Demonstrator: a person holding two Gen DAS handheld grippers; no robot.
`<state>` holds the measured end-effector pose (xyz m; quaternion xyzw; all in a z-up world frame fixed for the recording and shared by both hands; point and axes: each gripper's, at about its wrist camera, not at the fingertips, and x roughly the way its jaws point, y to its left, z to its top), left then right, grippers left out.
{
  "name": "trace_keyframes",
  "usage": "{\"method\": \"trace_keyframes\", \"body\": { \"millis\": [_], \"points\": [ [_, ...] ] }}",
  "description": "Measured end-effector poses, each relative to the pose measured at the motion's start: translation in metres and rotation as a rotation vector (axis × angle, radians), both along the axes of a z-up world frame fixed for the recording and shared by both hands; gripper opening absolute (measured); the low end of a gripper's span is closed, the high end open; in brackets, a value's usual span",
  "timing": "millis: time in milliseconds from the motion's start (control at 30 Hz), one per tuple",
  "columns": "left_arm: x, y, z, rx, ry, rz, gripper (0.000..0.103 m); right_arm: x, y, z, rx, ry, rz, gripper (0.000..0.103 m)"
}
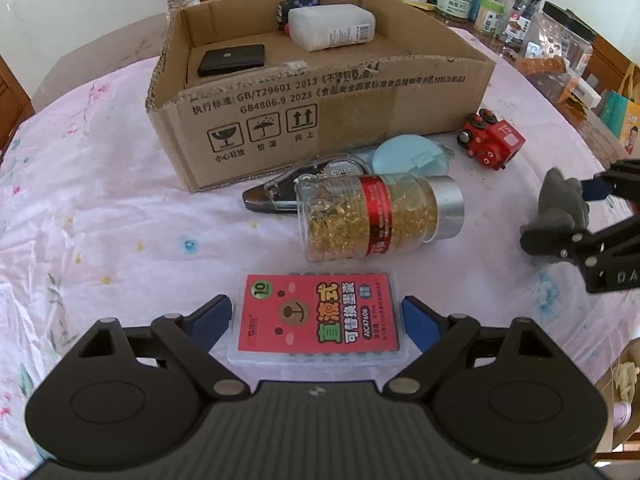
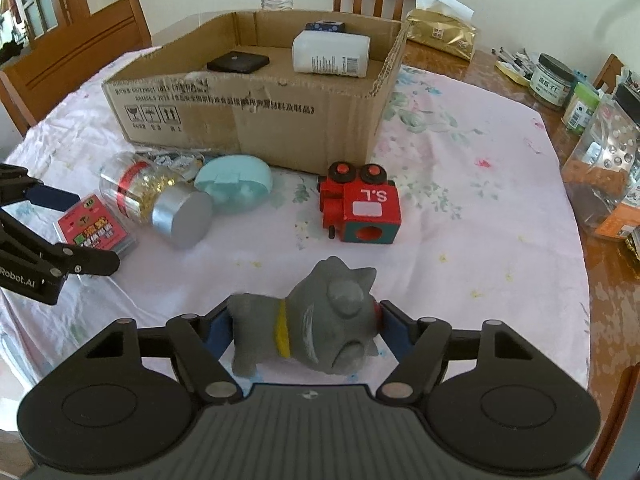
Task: Organize rigid objects
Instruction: 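Carry cat figure into cardboard box and open right tool while left tool drops pink card in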
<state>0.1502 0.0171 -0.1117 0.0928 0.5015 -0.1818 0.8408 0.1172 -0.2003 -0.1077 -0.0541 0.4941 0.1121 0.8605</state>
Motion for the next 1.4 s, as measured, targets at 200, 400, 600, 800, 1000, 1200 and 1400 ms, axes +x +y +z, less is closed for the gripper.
{"method": "trace_keyframes", "body": {
  "millis": [200,400,600,800,1000,1200,1400],
  "points": [
    [0.002,0.007,0.016,0.008,-0.015,-0.027,0.09,0.006,-0.001,0.023,-0.002,-0.023,0.018,0.077],
    [0.006,0.017,0.041,-0.019,-0.044,-0.029,0.091,0.028,0.003,0.069,0.042,-0.122,0.052,0.077],
    [0.015,0.024,0.067,-0.035,-0.079,-0.026,0.09,0.074,0.015,0.103,0.085,-0.222,0.091,0.077],
    [0.026,0.031,0.091,-0.044,-0.126,-0.017,0.09,0.124,0.025,0.09,0.061,-0.189,0.077,0.077],
    [0.043,0.036,0.109,-0.045,-0.178,-0.007,0.091,0.126,0.022,0.081,0.095,-0.169,0.051,0.103],
    [0.072,0.031,0.12,-0.049,-0.216,-0.028,0.091,0.109,0.016,0.091,0.088,-0.19,-0.003,0.103],
    [0.11,0.013,0.116,-0.069,-0.218,-0.058,0.091,0.084,0.011,0.093,0.025,-0.195,-0.085,0.103]
  ]
}}
